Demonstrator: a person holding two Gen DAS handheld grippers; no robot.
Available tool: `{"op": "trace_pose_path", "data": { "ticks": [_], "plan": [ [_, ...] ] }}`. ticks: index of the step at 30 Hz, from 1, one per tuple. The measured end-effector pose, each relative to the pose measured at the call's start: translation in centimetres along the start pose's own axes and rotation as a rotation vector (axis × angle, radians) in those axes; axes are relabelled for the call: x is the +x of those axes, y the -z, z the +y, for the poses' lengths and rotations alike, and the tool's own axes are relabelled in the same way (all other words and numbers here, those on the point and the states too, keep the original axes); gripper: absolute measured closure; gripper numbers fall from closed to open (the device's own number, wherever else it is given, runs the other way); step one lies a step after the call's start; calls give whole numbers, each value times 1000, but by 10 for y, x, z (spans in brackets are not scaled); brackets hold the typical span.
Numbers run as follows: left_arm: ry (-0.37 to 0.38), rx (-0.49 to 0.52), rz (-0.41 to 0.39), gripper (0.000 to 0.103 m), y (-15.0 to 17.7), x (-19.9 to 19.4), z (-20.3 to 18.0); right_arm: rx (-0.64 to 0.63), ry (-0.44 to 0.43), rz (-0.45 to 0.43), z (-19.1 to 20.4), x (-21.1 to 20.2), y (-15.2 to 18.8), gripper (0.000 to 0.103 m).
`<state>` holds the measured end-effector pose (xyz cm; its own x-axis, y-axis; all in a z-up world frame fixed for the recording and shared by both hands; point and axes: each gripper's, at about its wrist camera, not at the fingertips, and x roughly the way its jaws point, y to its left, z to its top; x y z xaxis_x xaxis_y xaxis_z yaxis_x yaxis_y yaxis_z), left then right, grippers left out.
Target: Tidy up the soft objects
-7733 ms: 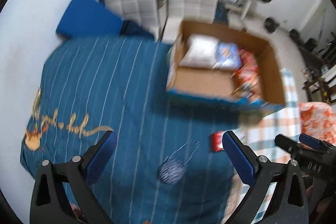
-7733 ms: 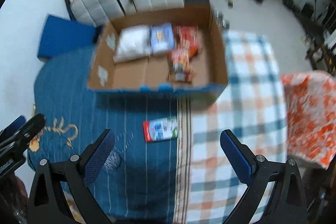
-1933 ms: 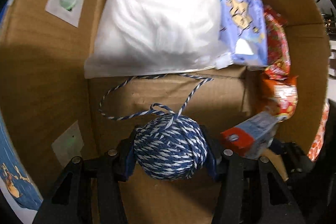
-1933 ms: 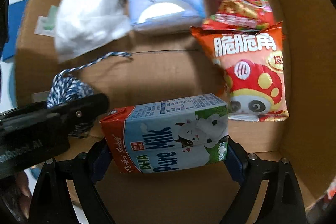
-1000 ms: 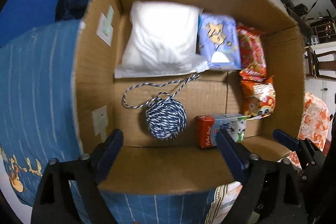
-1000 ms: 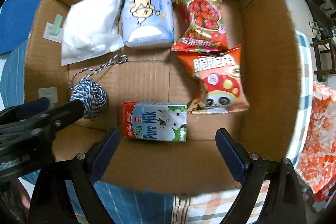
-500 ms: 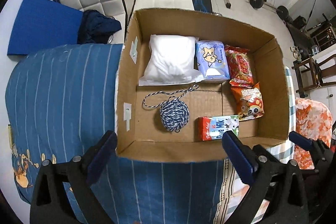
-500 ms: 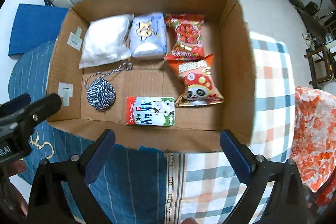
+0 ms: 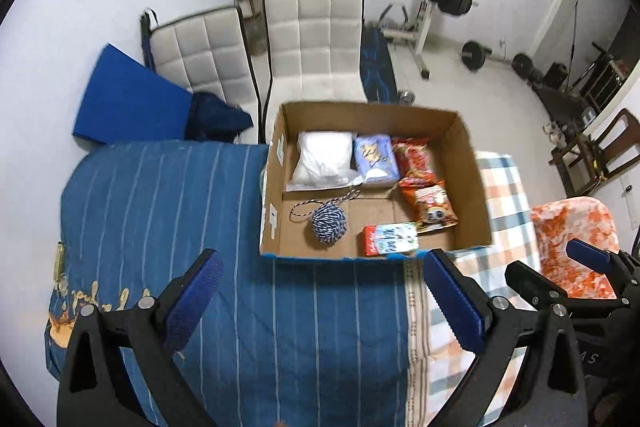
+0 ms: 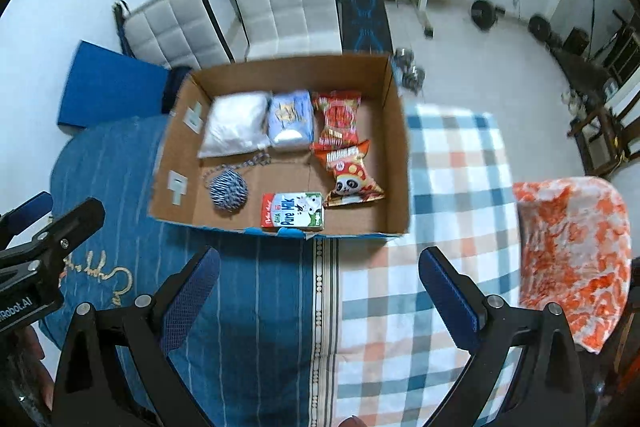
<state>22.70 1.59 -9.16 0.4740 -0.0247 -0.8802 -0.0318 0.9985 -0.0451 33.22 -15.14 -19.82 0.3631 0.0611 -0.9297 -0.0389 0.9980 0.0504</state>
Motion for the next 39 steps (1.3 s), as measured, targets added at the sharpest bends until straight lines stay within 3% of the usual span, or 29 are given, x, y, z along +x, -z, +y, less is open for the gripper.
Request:
{"op": "trace_pose_path", "data": {
  "ticks": [11,17,28,39],
  "plan": [
    [-9,-14,-161,1,41,-120,-4,-41,-33,-226,16,-148,68,1],
    [1,-18,-154,1,62,-152,-1,-59,-62,-277,21,-201,102,1],
    [11,-27,-189,1,79,-186,-5,-89,-57,-278,23,-236,131,1],
    [-68,-62,-236,1,75,-182,1,-37,-7,-314,8,-235,120,0]
  ]
}}
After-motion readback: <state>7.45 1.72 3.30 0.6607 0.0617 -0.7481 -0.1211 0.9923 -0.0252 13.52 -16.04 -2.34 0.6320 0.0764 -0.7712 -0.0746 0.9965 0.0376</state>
